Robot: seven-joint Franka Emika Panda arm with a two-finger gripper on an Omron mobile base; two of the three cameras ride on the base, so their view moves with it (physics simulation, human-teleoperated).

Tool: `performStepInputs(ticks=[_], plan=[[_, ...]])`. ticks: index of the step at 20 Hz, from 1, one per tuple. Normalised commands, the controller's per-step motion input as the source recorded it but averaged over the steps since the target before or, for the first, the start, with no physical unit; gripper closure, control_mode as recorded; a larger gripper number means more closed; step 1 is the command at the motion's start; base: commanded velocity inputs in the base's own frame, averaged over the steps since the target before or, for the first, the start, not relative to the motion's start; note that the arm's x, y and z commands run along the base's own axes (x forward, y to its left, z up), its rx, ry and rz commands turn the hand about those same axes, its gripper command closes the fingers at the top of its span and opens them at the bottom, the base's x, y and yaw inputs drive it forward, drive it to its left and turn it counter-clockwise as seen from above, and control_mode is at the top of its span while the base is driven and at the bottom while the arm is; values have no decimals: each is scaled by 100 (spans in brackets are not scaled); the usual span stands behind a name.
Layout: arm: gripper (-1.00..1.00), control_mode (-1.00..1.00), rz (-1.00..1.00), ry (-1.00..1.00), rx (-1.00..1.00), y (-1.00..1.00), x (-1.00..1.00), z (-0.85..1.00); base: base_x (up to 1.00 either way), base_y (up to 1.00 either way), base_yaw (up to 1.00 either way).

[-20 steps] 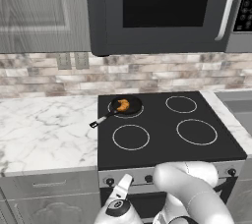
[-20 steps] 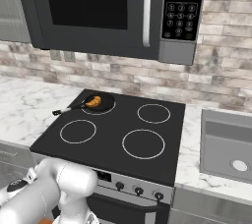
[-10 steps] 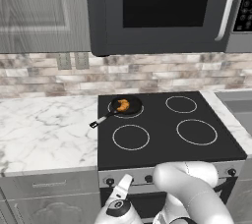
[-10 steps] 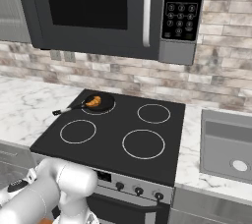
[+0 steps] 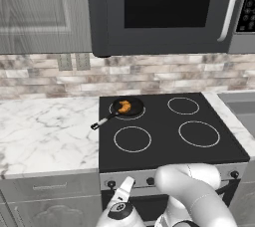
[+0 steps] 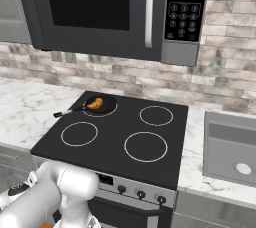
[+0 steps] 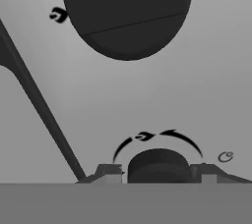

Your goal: Pick the croissant and place it on the pan. Then turn on the stove to warm the croissant.

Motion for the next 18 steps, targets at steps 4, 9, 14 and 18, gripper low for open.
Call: performStepInputs(ticks=[4,9,14,18], plan=[[100,-100,0,0,0,0,8,0,0,0,0],[100,-100,0,0,0,0,0,0,0,0,0],[100,-100,0,0,0,0,0,0,0,0,0],[100,-100,0,0,0,0,0,0,0,0,0]])
